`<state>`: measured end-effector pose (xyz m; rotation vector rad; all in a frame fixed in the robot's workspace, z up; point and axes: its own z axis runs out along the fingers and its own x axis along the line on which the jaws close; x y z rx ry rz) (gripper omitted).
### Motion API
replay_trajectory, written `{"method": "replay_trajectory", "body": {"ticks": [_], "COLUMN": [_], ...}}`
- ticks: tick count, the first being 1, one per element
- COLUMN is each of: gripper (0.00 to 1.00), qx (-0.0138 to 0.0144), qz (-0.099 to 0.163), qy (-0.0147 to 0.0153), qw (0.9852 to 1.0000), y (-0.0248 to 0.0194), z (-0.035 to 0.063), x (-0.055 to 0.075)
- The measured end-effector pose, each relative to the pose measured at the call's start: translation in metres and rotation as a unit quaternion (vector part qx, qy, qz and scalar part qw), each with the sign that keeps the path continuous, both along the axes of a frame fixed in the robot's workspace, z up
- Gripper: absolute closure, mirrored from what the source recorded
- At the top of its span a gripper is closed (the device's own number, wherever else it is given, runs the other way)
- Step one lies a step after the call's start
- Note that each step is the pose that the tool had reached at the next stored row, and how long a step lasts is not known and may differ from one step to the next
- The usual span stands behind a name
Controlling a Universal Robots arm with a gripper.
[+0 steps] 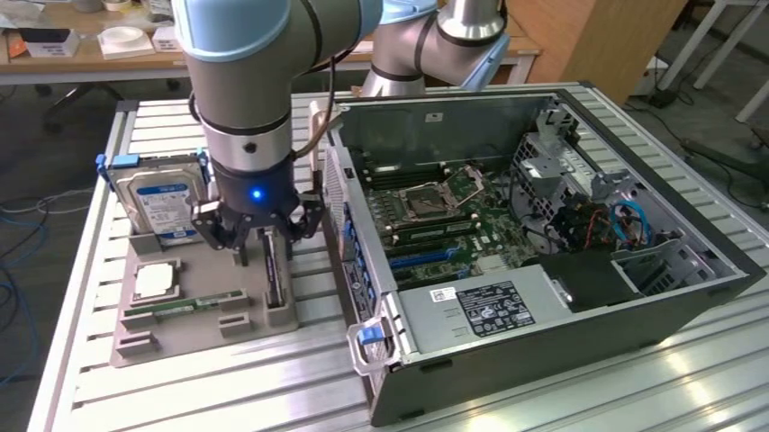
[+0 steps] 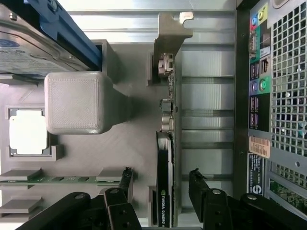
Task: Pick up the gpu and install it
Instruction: 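Pick up the gpu and move the gpu toward the slot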
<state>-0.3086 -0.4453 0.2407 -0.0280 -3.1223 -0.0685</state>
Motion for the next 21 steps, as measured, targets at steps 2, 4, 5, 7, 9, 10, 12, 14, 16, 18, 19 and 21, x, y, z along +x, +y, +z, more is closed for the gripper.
{"method": "replay_trajectory", "body": {"ticks": [2, 4, 5, 7, 9, 10, 12, 14, 16, 18, 19, 21], "gripper": [0.41, 0.41, 0.41, 0.41, 0.41, 0.41, 0.41, 0.41, 0.41, 0.41, 0.41, 0.41], "qx": [0.0000, -0.0001, 0.0000, 0.0001, 0.0000, 0.0000, 0.0000, -0.0001, -0.0002, -0.0002, -0.0001, -0.0002], "qz": [0.000, 0.000, 0.000, 0.000, 0.000, 0.000, 0.000, 0.000, 0.000, 0.000, 0.000, 0.000], "qy": [0.0000, 0.0001, 0.0000, 0.0000, 0.0000, 0.0000, 0.0000, 0.0001, 0.0000, 0.0000, 0.0000, 0.0000], "qw": [1.0000, 1.0000, 1.0000, 1.0000, 1.0000, 1.0000, 1.0000, 1.0000, 1.0000, 1.0000, 1.0000, 1.0000], "y": [0.0000, -0.0001, 0.0000, 0.0000, 0.0001, 0.0002, 0.0007, 0.0019, 0.0041, 0.0061, 0.0064, 0.0064], "z": [-0.0023, -0.0029, -0.0033, -0.0044, -0.0057, -0.0064, -0.0081, -0.0097, -0.0109, -0.0119, -0.0122, -0.0121], "x": [0.000, 0.003, 0.004, 0.005, 0.005, 0.005, 0.005, 0.005, 0.005, 0.005, 0.005, 0.005]}}
